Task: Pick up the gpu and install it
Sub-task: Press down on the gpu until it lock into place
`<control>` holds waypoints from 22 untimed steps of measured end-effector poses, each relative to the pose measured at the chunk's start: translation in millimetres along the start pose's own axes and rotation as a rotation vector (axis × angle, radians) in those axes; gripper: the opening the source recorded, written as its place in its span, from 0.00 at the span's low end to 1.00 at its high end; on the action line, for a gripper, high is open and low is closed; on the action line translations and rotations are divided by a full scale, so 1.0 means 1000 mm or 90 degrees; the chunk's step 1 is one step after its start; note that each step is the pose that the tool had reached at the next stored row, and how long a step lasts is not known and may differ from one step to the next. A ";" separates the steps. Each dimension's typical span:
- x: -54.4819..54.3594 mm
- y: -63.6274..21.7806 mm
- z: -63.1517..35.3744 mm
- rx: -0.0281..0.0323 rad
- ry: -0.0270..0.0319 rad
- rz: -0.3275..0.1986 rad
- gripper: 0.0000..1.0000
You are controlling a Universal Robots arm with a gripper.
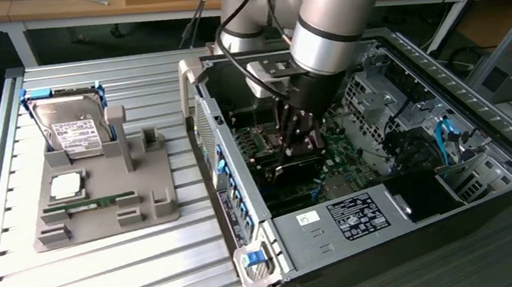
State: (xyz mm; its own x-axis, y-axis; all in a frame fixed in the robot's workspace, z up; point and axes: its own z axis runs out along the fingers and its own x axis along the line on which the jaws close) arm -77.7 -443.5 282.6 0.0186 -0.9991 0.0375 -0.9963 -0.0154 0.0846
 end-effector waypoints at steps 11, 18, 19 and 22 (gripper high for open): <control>0.001 -0.0671 -0.0048 -0.0207 -0.0069 -0.001 0.11; 0.002 -0.0849 -0.0058 -0.0266 -0.0072 -0.001 0.11; 0.002 -0.0849 -0.0058 -0.0266 -0.0072 -0.002 0.11; 0.002 -0.0849 -0.0058 -0.0266 -0.0072 -0.002 0.11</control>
